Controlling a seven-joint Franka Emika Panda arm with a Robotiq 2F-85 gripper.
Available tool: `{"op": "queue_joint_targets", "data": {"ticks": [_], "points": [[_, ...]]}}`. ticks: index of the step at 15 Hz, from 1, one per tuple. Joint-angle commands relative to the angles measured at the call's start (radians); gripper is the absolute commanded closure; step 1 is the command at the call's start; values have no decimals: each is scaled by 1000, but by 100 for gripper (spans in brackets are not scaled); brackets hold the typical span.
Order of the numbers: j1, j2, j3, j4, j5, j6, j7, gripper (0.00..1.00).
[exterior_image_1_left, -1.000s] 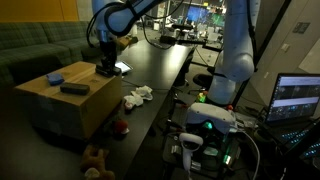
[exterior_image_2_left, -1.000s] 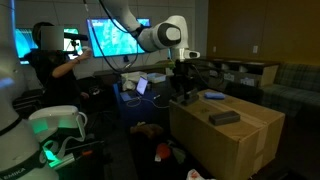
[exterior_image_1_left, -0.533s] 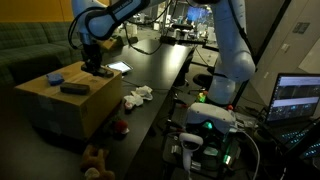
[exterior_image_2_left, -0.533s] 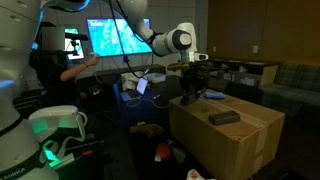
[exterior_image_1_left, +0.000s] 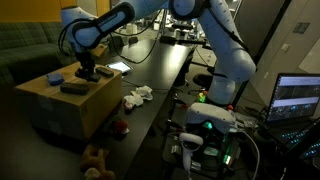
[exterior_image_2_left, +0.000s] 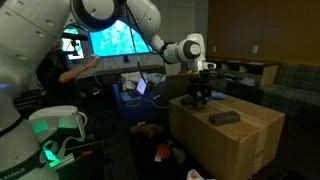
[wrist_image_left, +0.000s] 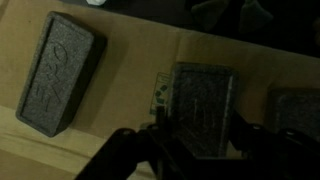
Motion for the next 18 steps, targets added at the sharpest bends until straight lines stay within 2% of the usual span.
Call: {"op": "queue_joint_targets", "data": {"ticks": [1,7,13,14,15,17,18], "points": [[15,83,-29,139,5,-60,-25,65],[13,145,-42,223,9,-101,-28,65],[13,166,-45,256,9,-118,-27,65],[15,168,-46,259,9,-119,-23,56],[15,168,-47,260,9,-119,-20,21],[15,160,-46,255,10,-118,-19,15],[16,153,-47,249,8,-114,-16,9]]}}
